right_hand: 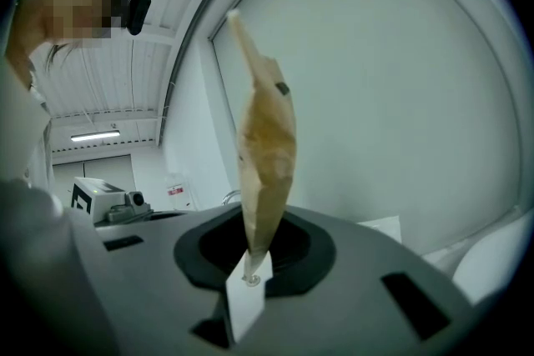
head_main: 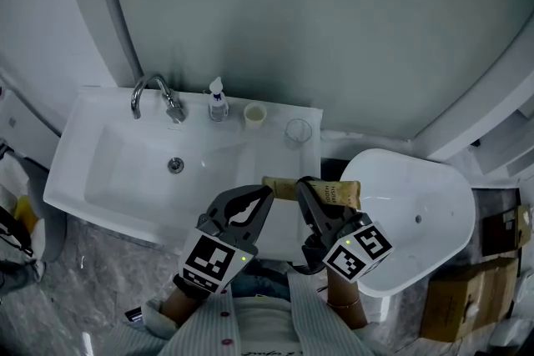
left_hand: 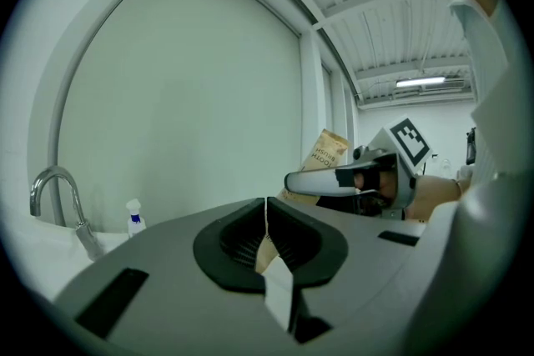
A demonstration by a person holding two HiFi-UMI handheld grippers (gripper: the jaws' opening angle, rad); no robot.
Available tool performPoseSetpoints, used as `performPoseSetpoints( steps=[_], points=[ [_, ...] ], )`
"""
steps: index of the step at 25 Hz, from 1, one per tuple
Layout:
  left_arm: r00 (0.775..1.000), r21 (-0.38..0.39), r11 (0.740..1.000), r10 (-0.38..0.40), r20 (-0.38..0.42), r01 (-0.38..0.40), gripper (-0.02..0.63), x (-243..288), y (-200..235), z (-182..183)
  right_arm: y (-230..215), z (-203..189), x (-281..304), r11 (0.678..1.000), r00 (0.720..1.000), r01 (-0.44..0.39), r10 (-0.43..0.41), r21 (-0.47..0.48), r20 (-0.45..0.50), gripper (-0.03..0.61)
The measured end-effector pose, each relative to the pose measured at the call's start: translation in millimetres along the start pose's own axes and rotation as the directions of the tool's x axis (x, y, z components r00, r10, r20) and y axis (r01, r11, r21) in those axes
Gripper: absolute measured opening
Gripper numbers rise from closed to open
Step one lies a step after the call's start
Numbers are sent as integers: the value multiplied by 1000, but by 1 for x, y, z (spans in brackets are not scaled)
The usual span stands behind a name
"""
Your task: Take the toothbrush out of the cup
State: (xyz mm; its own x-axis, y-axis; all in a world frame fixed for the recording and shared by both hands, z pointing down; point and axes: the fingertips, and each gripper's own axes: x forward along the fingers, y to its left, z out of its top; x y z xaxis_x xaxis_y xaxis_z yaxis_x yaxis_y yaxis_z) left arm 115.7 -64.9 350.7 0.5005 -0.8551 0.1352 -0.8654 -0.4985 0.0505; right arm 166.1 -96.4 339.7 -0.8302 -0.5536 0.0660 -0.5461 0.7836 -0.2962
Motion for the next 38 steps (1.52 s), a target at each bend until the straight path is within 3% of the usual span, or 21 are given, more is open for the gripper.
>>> performPoseSetpoints(
  steps=[38],
  points=[
    [999,-19,999,-47,7,47,21,2,26,10,9,-3,29,1000,998,-16,16,0,-60,41]
  ],
)
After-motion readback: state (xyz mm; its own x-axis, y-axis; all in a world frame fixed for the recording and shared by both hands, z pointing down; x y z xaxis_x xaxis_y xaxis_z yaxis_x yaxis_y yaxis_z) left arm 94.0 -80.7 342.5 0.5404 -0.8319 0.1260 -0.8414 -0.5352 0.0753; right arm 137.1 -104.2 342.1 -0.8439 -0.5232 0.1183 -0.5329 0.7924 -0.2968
